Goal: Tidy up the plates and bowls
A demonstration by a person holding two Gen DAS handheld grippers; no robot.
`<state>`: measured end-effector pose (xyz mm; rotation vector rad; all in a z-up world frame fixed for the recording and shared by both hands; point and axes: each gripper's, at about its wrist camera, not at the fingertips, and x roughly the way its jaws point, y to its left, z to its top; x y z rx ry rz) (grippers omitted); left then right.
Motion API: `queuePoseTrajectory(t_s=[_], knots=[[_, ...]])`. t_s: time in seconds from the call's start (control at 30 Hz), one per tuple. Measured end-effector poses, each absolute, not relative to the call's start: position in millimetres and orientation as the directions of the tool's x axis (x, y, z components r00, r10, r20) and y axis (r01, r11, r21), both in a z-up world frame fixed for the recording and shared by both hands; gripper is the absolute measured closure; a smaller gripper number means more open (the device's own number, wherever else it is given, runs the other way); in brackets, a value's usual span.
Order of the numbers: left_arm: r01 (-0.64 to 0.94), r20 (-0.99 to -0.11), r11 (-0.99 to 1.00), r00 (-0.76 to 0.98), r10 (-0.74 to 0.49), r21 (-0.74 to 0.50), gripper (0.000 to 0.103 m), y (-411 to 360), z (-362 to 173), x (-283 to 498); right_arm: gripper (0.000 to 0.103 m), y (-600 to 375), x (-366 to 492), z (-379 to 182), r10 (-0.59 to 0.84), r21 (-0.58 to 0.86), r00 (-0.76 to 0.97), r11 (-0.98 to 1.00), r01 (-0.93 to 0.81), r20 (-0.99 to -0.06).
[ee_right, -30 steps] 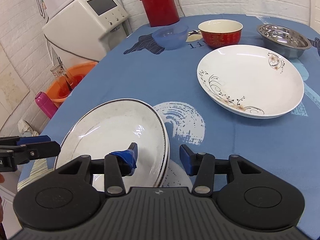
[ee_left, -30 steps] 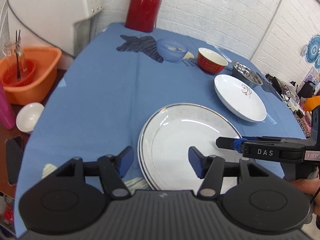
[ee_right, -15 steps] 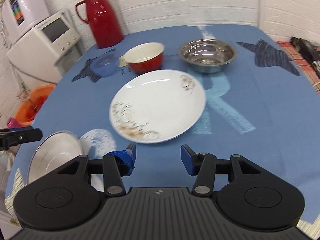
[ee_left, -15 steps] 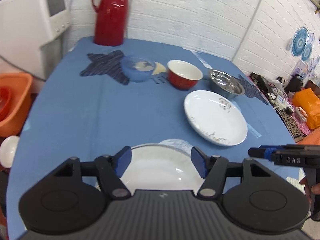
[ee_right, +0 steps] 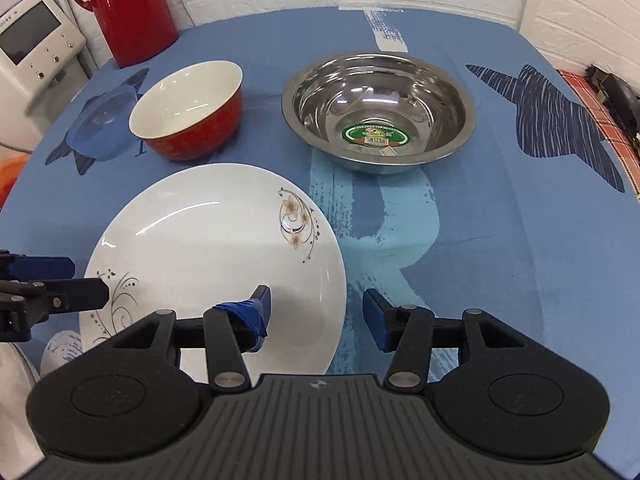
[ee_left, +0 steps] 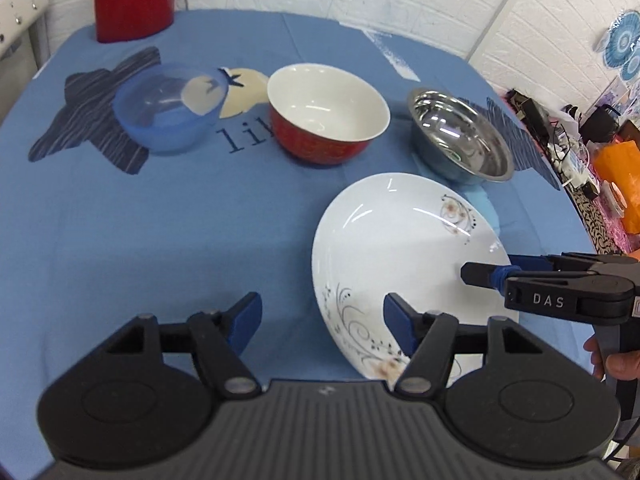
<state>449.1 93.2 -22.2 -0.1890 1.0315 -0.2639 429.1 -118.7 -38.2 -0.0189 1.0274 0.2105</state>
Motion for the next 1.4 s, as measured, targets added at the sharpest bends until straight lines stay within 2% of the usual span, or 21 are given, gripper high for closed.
queuePoseTrajectory(t_s=[0.1, 0.4, 0.43, 0.47, 0.5, 0.57, 0.7, 0.93, 1.13, 1.4], knots=[[0.137, -0.823, 0.95, 0.475, -0.312, -0.281, 0.037, 89, -30, 455, 0.062, -122, 430, -41, 0.221, 0.144, 0.503, 0.972, -0.186, -0.836], [0.14, -0.827, 0.951, 0.471, -0.308, -0.275, 0.037, 84, -40, 461, 0.057, -120, 428, -42, 0.207, 0.127, 0.507, 0.974, -0.189, -0.837], [0.135, -0.824, 0.952, 0.476, -0.306, -0.276, 0.046, 84, -40, 460, 0.062, -119, 427, -42, 0.233, 0.142, 0.506, 0.967, -0.212, -0.83], [0.139, -0.823, 0.954, 0.482, -0.3, -0.267, 0.071, 82, -40, 460, 0.065, -118, 426, -42, 0.256, 0.158, 0.509, 0.961, -0.228, -0.822], [0.129, -0.827, 0.963, 0.494, -0.268, -0.235, 0.08, 80, -39, 458, 0.067, -117, 423, -42, 0.262, 0.157, 0.517, 0.959, -0.237, -0.815], [0.097, -0.825, 0.958, 0.49, -0.282, -0.27, 0.087, 84, -40, 459, 0.073, -116, 418, -43, 0.254, 0.142, 0.538, 0.96, -0.242, -0.804], [0.076, -0.823, 0.956, 0.492, -0.284, -0.285, 0.093, 86, -40, 458, 0.075, -120, 413, -42, 0.273, 0.189, 0.544, 0.96, -0.207, -0.793], [0.073, -0.825, 0.961, 0.498, -0.268, -0.268, 0.093, 89, -32, 451, 0.073, -118, 401, -34, 0.299, 0.235, 0.554, 0.954, -0.186, -0.777], [0.079, -0.802, 0.967, 0.545, -0.245, -0.241, 0.093, 88, -4, 436, 0.07, -115, 388, -12, 0.318, 0.249, 0.581, 0.948, -0.197, -0.749], [0.047, -0.778, 0.974, 0.593, -0.206, -0.222, 0.094, 116, 24, 370, 0.068, -88, 339, 8, 0.388, 0.296, 0.581, 0.922, -0.251, -0.715]])
